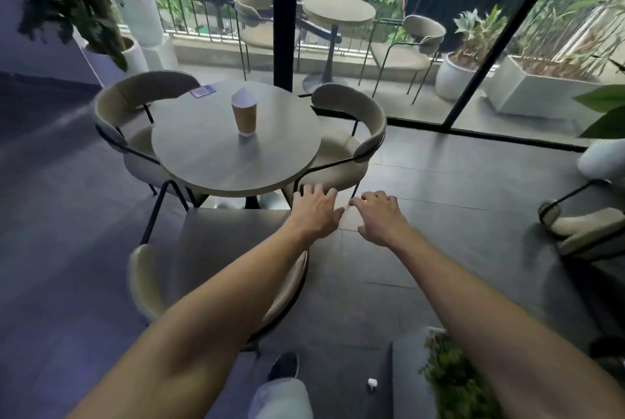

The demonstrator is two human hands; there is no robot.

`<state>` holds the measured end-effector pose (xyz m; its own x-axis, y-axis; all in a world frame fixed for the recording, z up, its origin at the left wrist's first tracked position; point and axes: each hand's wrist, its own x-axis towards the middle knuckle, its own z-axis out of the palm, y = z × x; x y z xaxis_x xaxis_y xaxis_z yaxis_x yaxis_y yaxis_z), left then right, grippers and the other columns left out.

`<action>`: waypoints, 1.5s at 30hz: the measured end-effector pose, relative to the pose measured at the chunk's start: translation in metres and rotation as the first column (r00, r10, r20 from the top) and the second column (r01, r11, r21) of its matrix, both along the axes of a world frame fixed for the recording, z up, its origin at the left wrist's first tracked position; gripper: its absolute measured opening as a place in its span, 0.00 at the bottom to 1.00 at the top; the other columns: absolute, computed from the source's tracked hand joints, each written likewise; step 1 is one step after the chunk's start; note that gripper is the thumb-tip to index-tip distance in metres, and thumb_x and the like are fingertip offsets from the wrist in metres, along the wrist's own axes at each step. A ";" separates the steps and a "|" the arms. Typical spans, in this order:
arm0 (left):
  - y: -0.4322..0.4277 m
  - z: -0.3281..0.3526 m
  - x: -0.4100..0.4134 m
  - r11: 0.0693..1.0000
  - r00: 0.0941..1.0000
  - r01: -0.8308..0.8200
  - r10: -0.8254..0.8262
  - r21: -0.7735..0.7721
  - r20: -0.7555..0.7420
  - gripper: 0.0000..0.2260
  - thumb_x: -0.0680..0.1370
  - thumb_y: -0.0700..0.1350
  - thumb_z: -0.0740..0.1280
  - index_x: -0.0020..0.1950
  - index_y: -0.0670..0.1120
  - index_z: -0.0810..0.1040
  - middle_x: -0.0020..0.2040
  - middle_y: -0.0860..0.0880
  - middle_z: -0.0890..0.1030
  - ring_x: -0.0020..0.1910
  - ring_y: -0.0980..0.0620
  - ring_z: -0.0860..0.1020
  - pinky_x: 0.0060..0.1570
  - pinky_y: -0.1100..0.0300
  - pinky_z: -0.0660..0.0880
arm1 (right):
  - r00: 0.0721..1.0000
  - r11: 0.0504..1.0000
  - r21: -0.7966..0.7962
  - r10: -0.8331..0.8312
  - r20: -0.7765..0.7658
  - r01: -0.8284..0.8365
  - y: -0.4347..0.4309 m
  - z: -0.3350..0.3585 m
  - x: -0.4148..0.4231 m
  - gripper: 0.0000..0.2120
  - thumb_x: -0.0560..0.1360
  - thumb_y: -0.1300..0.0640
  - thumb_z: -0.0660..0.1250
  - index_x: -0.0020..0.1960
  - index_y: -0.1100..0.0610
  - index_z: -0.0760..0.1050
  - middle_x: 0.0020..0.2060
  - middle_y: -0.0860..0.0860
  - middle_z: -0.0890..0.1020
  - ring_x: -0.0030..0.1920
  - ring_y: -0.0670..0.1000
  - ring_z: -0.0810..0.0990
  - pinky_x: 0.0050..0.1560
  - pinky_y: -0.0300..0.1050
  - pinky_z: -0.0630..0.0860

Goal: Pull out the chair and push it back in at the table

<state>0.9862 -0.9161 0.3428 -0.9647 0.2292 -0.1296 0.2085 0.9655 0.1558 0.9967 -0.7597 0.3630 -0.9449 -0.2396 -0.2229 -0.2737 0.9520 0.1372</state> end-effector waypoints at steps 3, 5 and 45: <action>0.011 -0.007 -0.037 1.000 1.000 -0.030 0.030 0.008 0.008 0.21 0.81 0.60 0.56 0.67 0.47 0.70 0.65 0.41 0.73 0.65 0.38 0.70 0.59 0.44 0.68 | 1.000 1.000 0.006 0.013 0.022 -0.013 0.015 -0.013 -0.037 0.28 0.76 0.54 0.68 0.74 0.50 0.64 0.70 0.54 0.70 0.69 0.59 0.66 0.68 0.57 0.64; 0.017 -0.015 -0.068 0.999 0.999 -0.047 0.046 0.019 0.009 0.21 0.81 0.60 0.56 0.66 0.47 0.71 0.65 0.41 0.73 0.65 0.39 0.70 0.59 0.45 0.68 | 0.999 0.999 0.007 0.031 0.025 -0.031 0.024 -0.022 -0.069 0.28 0.75 0.54 0.68 0.73 0.50 0.65 0.70 0.54 0.70 0.70 0.59 0.66 0.68 0.56 0.64; 0.170 -0.084 -0.602 0.549 0.541 -0.836 0.820 0.011 0.184 0.21 0.82 0.57 0.57 0.72 0.49 0.68 0.69 0.42 0.71 0.67 0.40 0.68 0.64 0.45 0.66 | 0.500 0.500 0.035 0.857 0.127 -0.865 0.098 -0.074 -0.746 0.25 0.72 0.58 0.69 0.68 0.52 0.69 0.66 0.56 0.72 0.64 0.61 0.69 0.63 0.59 0.68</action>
<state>0.3841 -0.7462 0.2592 -0.7018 -0.6450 -0.3024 -0.7084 0.6763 0.2017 0.2511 -0.6615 0.2892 -0.2578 -0.9008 -0.3495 -0.9652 0.2239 0.1349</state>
